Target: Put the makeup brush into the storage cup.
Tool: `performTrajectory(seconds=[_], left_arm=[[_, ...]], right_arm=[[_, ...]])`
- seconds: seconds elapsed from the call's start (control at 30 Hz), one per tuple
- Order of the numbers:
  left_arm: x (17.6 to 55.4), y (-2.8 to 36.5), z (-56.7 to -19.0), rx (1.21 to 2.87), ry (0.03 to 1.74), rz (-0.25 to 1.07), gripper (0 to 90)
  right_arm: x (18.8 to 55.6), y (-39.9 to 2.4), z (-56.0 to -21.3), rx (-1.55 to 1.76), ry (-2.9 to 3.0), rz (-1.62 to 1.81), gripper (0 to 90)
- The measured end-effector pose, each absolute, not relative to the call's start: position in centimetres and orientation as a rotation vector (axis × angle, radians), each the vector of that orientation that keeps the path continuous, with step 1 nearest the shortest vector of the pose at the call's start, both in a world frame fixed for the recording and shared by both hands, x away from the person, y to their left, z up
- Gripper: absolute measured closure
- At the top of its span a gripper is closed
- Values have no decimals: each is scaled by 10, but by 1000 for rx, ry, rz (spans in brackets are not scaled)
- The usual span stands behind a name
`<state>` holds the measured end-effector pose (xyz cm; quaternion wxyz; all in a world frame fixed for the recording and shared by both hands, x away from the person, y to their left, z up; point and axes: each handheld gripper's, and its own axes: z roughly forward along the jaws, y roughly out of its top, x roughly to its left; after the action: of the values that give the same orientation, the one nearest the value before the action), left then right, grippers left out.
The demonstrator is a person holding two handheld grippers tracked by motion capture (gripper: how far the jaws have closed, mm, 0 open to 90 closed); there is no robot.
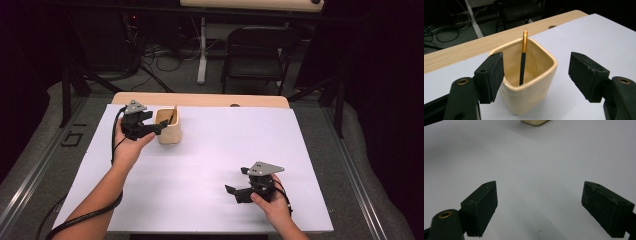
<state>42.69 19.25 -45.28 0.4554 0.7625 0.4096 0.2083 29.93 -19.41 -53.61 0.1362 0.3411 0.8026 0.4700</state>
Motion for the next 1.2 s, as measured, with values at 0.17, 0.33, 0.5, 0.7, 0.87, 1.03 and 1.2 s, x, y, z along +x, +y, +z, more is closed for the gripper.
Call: performTrajectory(seconds=[0.17, 0.33, 0.5, 0.7, 0.87, 1.03, 1.2], left_arm=[[416, 195, -450, 1912, 971, 486, 290], [405, 197, -449, 1938, 938, 472, 290], [394, 196, -452, 1947, 911, 451, 290], [383, 191, -459, 1946, 884, 429, 289], [371, 188, -470, 1946, 866, 409, 290], [359, 187, -482, 1953, 854, 398, 291], [344, 186, -493, 1954, 838, 391, 293]], right_arm=[[299, -194, -536, 989, 2323, 1360, 134], [299, -194, -536, 989, 2323, 1359, 134], [299, -193, -536, 989, 2325, 1354, 134], [299, -193, -536, 986, 2324, 1355, 134], [299, -194, -536, 986, 2323, 1355, 135], [299, -193, -536, 985, 2323, 1353, 135], [298, -194, -535, 983, 2325, 1353, 135]])
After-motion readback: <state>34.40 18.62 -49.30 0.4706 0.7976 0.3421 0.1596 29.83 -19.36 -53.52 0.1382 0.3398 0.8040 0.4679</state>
